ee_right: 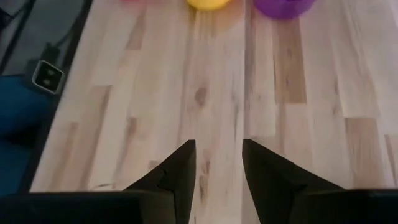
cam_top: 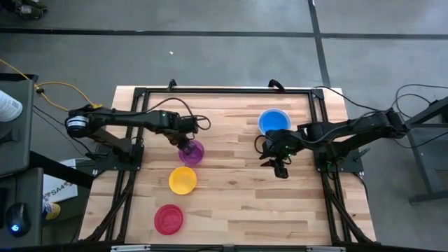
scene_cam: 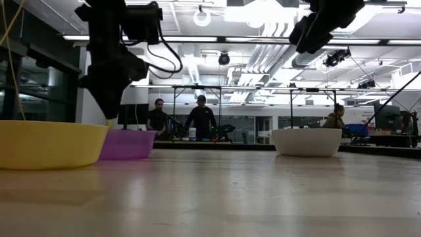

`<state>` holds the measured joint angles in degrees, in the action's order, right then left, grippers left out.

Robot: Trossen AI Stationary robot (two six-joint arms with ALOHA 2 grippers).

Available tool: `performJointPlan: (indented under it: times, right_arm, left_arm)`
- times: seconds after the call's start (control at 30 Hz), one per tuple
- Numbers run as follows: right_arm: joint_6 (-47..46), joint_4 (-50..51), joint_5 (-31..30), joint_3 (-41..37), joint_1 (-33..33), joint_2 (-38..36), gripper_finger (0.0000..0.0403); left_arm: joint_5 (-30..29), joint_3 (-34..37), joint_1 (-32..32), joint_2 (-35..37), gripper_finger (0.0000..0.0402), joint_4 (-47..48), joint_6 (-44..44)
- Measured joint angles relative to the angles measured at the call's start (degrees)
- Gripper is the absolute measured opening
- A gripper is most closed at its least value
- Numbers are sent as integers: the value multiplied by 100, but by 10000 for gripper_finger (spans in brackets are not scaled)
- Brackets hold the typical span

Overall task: Nest bowls inside each other
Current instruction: Stack the purple bowl on the blue bowl

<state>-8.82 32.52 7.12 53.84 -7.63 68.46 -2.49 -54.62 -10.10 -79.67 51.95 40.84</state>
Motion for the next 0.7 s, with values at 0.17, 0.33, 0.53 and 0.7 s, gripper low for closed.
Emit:
performJointPlan:
  times: [0.17, 0.33, 0.53, 0.7]
  right_arm:
    - [2, 1, 78, 0, -5, 54, 125]
    - [4, -5, 93, 0, -5, 46, 125]
    - [70, -3, 79, 0, -3, 49, 125]
    - [114, -20, 67, 0, -3, 49, 125]
  left_arm:
    - [171, 1, 1, -441, 77, 13, 58]
    - [163, 0, -1, -642, 77, 49, -51]
    - [147, -172, 5, -610, 77, 17, -205]
    - [-95, -404, 10, -596, 77, 182, -353]
